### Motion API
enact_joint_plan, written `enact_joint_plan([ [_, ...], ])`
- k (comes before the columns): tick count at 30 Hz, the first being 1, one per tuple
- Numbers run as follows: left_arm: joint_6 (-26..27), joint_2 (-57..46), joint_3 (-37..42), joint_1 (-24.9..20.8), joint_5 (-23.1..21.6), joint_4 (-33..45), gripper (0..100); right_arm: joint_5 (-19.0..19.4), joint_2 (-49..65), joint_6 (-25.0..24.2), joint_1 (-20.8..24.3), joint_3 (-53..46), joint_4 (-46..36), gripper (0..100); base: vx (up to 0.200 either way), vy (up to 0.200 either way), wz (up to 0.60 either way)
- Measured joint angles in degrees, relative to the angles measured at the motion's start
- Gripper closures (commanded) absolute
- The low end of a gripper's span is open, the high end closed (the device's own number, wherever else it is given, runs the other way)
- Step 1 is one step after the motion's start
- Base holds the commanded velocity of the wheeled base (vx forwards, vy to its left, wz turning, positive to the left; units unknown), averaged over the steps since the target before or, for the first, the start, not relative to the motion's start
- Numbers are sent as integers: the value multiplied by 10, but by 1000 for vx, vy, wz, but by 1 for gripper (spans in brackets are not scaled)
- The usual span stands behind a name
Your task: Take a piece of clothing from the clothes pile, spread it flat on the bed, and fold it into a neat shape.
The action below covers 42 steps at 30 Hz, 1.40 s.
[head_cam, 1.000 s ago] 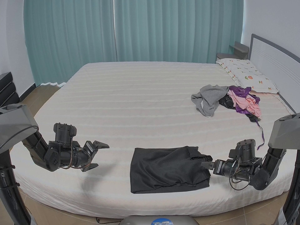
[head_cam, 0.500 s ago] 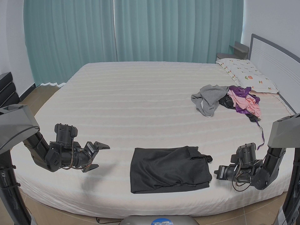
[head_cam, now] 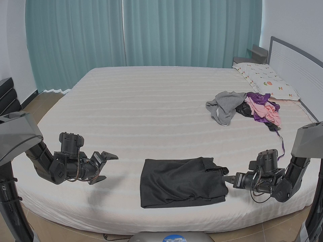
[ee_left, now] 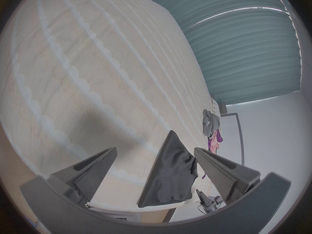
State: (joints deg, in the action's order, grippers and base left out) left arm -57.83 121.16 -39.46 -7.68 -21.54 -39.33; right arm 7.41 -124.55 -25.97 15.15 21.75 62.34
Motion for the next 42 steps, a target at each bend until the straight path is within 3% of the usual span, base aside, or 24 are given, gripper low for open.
enact_joint_plan([
  [10, -2, 4, -1, 0, 17, -12, 0, 21, 11, -125, 41, 68, 1, 0, 60, 0, 0],
  [16, 0, 7, 2, -2, 21, -20, 0, 29, -13, -143, 79, 107, -8, 0, 0, 0, 0],
  [25, 1, 12, 2, -5, 22, -21, 0, 36, -45, -143, 93, 136, -53, 0, 0, 0, 0],
  [31, 1, 12, 2, -7, 22, -21, 0, 32, -56, -150, 77, 165, -56, 0, 0, 0, 0],
  [42, 1, 12, 2, -7, 22, -20, 0, 0, -77, -155, -10, 217, -51, 0, 0, 0, 0],
])
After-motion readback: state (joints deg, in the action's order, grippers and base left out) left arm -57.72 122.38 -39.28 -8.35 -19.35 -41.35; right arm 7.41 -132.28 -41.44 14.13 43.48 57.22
